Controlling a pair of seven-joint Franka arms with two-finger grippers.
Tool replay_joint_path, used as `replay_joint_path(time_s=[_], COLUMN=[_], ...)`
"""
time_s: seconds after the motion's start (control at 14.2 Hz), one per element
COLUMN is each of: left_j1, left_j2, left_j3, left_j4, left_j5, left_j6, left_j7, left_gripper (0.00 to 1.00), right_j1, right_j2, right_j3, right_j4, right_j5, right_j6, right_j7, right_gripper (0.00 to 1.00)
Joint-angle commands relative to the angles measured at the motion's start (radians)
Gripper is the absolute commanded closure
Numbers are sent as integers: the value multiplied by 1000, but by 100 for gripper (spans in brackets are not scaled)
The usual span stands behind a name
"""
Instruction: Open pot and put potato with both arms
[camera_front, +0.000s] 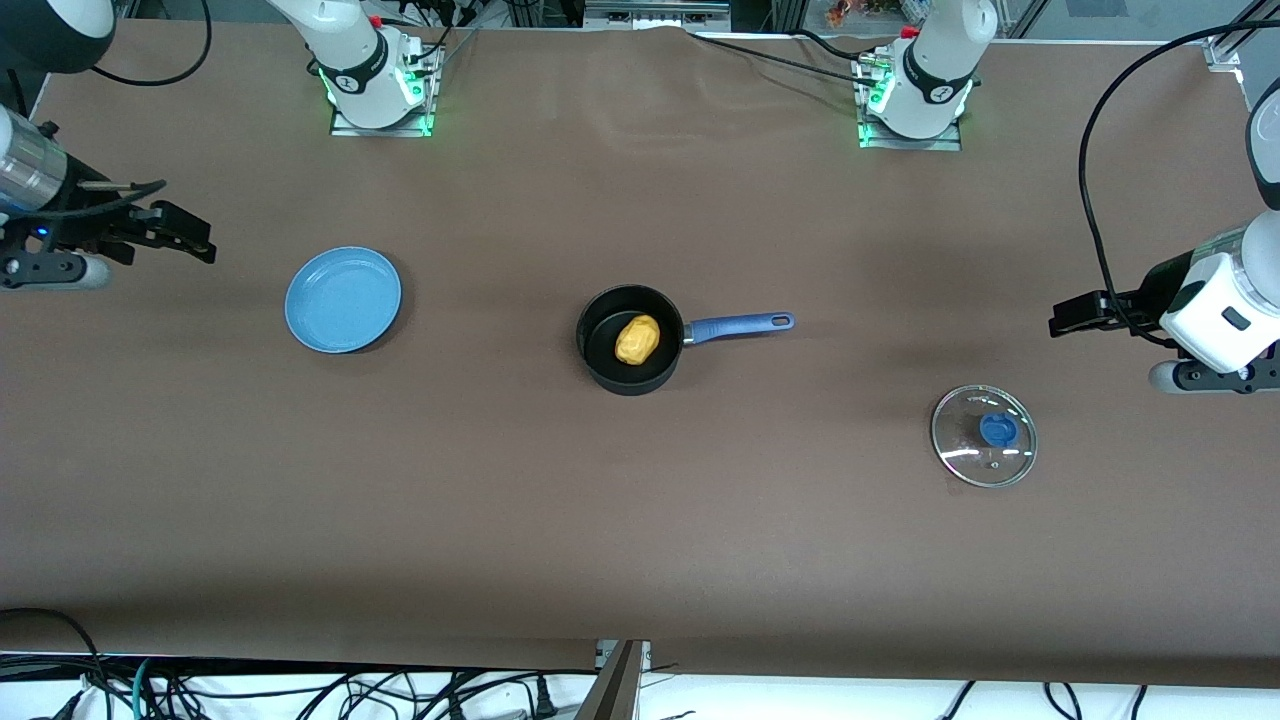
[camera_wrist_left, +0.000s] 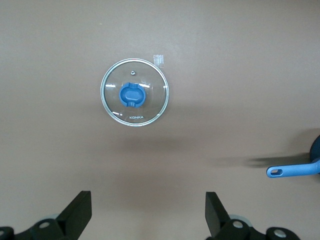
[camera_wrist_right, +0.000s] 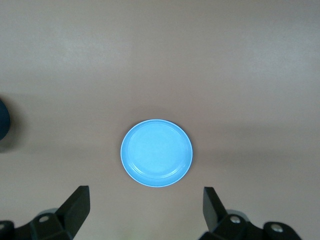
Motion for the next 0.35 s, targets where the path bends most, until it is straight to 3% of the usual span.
replay_joint_path(time_s=[0.0,0.28], left_j1=[-1,-3], left_j2=[6,15], left_j3=[-2,-5], left_j4=[24,44], left_j5=[-4,-4], left_j6=[-13,-13], left_j7=[-11,-11], left_gripper=[0,0], right_j1=[-18,-17], right_j2=[-9,-9], right_j3=[23,23], right_j4=[23,28], right_j5=[-11,-13], right_j6=[-20,-28], right_j7=[-12,-11], right_gripper=[0,0])
